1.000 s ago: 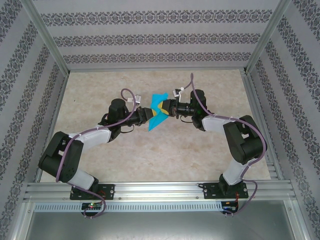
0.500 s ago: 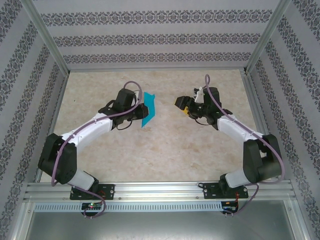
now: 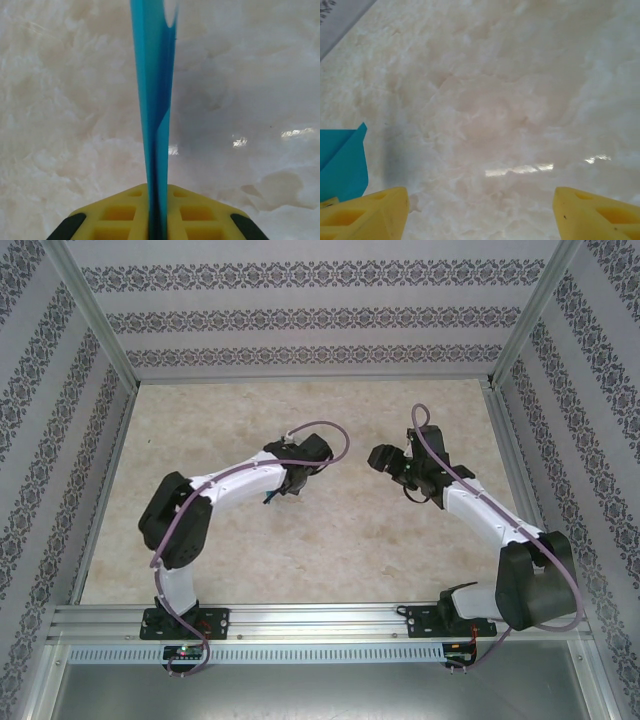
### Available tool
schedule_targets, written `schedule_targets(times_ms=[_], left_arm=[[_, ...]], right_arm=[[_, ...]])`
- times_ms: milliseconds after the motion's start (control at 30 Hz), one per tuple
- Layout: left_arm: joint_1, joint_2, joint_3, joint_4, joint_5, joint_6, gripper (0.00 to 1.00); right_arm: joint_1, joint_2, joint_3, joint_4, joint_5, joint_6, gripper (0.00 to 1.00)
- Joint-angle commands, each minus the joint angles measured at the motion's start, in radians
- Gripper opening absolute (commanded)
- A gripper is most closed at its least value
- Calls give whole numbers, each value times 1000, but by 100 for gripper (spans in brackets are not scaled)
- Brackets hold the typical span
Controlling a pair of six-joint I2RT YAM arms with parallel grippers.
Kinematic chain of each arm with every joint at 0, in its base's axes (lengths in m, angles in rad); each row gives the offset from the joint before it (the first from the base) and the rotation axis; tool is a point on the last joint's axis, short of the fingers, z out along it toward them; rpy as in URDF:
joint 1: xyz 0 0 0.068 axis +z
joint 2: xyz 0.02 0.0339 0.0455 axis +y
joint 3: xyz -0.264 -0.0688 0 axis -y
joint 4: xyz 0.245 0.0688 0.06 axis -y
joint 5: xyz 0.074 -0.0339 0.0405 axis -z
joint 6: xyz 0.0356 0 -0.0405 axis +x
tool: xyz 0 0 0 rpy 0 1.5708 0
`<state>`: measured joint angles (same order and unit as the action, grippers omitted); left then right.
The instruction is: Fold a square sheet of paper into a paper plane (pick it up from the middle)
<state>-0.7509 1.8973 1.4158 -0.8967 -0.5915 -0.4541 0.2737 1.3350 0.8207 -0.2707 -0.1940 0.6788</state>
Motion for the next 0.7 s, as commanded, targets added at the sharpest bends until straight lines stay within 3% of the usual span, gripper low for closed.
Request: schedule_targets(times_ms=[0,167,333,467,667], left_arm=[[-25,27,36,-2,80,-20,23],[-5,-14,6,122,334,-44,53],[85,-165,-94,235,494,-67,71],[212,-290,-236,337,584,-128,81],[381,-425,-409,373,578,-183,95]], right_arm=[[-7,-19,-34,-11,73,4,76],[-11,-13,-38,-19,65,-5,76],[23,9,-36,9,33,-13,74],[153,94,14,40,36,0,67],[387,303,190,82,24,31,49]])
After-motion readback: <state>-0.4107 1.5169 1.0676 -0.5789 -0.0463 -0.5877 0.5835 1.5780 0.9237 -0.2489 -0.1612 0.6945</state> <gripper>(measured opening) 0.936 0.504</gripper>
